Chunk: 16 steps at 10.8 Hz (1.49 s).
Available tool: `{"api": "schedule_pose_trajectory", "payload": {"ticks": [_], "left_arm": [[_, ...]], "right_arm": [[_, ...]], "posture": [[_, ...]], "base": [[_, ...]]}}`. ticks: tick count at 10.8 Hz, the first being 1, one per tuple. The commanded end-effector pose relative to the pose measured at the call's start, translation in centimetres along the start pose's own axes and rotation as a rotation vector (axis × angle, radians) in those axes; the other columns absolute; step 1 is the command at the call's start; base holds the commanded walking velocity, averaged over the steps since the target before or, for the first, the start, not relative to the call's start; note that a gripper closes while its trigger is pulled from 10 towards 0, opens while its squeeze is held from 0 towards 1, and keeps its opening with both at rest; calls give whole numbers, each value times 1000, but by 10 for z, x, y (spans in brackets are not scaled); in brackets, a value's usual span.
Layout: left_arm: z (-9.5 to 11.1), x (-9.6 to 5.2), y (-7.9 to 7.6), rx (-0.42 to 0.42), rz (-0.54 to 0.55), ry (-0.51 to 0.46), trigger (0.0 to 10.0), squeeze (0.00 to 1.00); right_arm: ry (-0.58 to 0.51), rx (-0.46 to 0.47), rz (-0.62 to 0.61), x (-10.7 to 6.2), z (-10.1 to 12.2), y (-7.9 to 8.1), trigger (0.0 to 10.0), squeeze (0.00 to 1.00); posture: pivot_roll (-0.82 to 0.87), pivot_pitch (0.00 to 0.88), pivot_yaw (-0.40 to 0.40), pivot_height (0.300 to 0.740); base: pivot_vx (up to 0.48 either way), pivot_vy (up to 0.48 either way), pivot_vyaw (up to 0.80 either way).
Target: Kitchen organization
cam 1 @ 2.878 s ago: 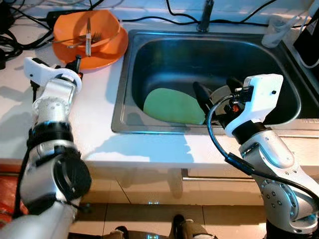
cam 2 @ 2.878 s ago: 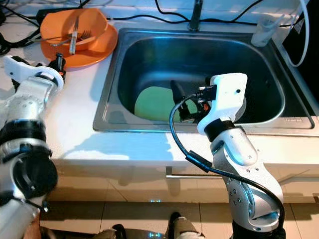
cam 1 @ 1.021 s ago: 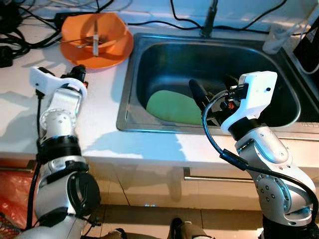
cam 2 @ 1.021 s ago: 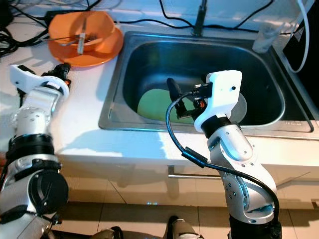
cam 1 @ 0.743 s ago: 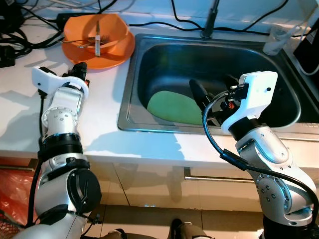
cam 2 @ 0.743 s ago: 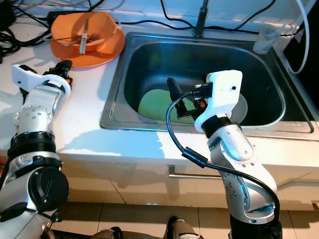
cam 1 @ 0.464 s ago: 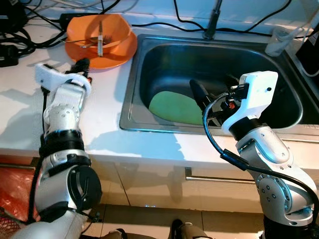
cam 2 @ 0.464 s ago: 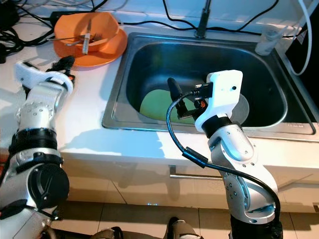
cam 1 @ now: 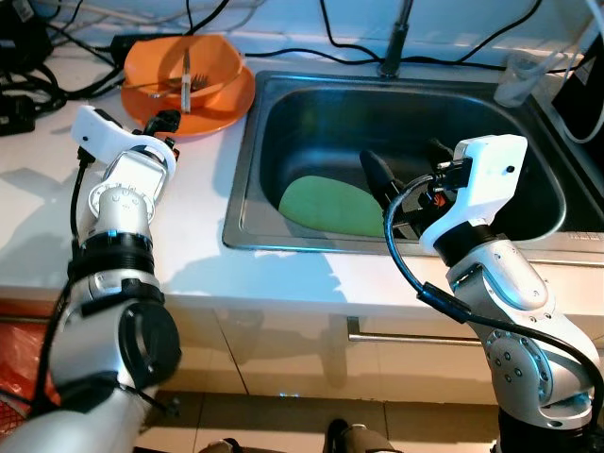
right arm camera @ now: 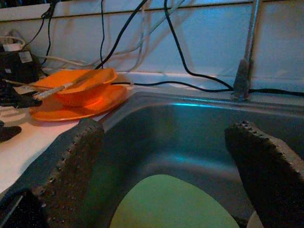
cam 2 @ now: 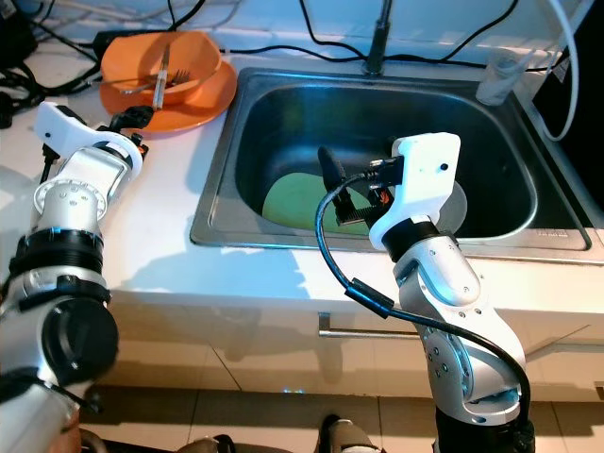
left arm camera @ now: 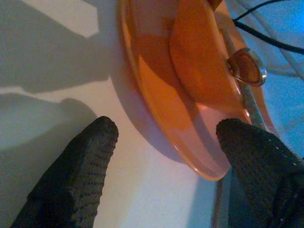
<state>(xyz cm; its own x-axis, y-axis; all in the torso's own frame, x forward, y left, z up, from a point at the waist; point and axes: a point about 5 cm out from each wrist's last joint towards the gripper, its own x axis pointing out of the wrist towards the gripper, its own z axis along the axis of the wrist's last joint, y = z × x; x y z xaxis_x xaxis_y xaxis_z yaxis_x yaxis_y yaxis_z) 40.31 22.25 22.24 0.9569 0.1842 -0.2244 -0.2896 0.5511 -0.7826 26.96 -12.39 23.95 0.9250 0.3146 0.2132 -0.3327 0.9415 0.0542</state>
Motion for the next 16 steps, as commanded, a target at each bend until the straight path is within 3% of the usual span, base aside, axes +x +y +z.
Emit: {"api": "schedule_pose_trajectory", "payload": {"ticks": [1,2,3,4,7,9,10,16], "left_arm": [[-39,2,56,-7,214,156,10000,0],[-37,3,56,-44,206,139,10000,0],[-34,4,57,-72,204,121,3961,0],[-31,4,56,-85,200,110,0,0],[-30,5,60,-102,214,102,0,0],[-33,6,65,-108,240,107,4863,0],[-33,6,66,-109,240,107,10000,0],[-32,7,73,-114,241,96,10000,0]], "right_arm": [[-16,-14,-29,-4,2,-4,10000,0],[-15,-16,-32,-4,2,-4,10000,0],[-15,-16,-33,-5,3,-5,10000,0],[-14,-18,-33,-5,3,-5,10000,0],[-13,-19,-34,-5,3,-5,10000,0],[-11,-17,-32,-5,3,-5,10000,0],[-10,-17,-32,-5,3,-5,10000,0],[-9,-19,-44,-9,3,-5,10000,0]], "posture": [[-253,187,-40,740],[-258,187,-42,740],[-262,188,-43,740],[-263,188,-45,740],[-263,190,-48,740],[-265,192,-51,740],[-266,194,-51,740],[-287,196,-37,740]], "base": [[0,0,0],[0,0,0],[0,0,0],[0,0,0],[0,0,0],[0,0,0],[0,0,0],[0,0,0]]}}
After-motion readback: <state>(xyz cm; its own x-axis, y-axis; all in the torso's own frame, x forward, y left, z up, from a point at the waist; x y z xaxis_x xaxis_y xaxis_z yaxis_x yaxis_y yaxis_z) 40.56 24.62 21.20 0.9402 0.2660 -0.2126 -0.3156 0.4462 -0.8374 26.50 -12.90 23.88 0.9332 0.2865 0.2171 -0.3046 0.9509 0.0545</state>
